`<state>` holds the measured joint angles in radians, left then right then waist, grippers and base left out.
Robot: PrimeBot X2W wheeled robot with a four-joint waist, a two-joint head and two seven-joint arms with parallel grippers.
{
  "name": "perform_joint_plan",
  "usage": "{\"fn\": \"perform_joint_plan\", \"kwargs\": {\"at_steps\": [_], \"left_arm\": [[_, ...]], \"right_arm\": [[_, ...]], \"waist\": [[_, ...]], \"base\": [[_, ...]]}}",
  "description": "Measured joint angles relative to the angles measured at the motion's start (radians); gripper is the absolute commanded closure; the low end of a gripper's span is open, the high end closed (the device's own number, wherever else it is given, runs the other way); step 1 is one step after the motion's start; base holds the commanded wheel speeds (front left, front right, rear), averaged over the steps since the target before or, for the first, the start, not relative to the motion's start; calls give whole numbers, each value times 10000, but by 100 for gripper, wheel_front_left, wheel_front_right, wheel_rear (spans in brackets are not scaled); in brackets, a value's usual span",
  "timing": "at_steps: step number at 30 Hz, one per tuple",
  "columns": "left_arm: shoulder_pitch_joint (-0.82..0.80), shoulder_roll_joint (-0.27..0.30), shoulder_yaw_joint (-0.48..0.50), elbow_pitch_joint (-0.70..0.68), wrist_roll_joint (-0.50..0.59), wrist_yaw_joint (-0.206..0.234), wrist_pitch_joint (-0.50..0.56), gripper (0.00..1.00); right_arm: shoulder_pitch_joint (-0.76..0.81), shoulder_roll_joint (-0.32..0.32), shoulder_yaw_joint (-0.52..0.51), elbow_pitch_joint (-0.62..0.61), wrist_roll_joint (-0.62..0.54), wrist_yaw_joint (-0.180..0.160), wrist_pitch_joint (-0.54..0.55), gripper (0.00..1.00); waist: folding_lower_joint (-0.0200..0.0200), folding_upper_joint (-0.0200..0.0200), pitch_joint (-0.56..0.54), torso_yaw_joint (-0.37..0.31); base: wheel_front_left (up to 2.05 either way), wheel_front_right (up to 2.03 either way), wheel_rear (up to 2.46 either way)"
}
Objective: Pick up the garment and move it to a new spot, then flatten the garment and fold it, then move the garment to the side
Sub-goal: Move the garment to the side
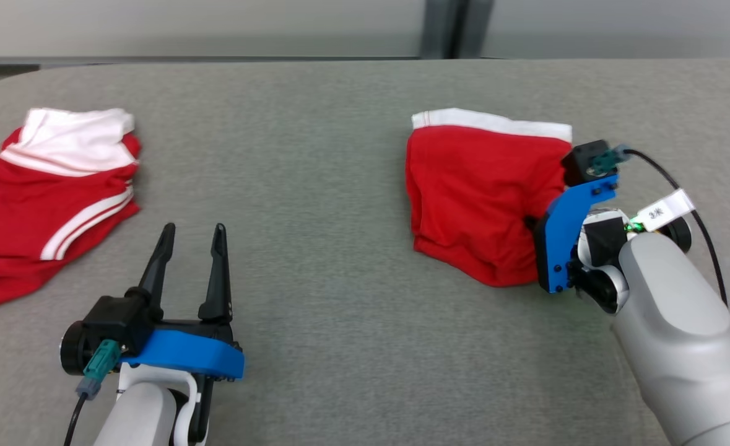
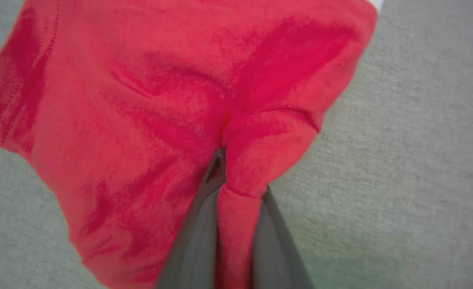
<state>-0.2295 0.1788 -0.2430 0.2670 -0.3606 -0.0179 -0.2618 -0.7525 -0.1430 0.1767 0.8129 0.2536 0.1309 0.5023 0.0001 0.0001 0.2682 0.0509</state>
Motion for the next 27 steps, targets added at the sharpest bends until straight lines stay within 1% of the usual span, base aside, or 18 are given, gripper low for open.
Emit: {"fn": "perform_joint_plan", "kwargs": {"at_steps": [4,8,10,12,15,18,23,27], "left_arm": [[31,73,75,-155,0,-2,0,0],[-54,84,35,-343,13,-6,0,0],[-211,79,-13,-403,25,-15,0,0],[-268,82,-59,-433,52,-23,6,0],[-362,94,-192,-516,94,-73,65,0],[-407,186,-295,-675,173,-96,222,0],[-436,456,-362,-1076,276,-105,531,0],[-440,660,-376,-1440,318,-84,719,0]], "right_arm": [[-184,-901,2042,-623,560,0,247,100],[-578,-2303,3956,-1352,1177,0,328,100],[-747,-3024,4577,-1492,1383,0,107,100],[-916,-3607,4953,-1444,1534,0,-186,100],[-1026,-4364,5221,-980,1599,0,-575,100],[-1049,-4947,5124,-433,1624,0,-1145,100],[-1244,-5565,4579,663,1444,0,-2242,100],[-1384,-5657,3910,1607,1160,0,-2878,100]], "waist": [[-1,0,62,-702],[-1,0,218,-1513],[-1,0,267,-1848],[-1,0,291,-2125],[-1,0,308,-2373],[-1,0,457,-2417],[-1,0,800,-2280],[-1,0,1077,-2114]], "base": [[0,0,0],[0,0,0],[0,0,0],[0,0,0],[0,0,0],[0,0,0],[0,0,0],[0,0,0]]}}
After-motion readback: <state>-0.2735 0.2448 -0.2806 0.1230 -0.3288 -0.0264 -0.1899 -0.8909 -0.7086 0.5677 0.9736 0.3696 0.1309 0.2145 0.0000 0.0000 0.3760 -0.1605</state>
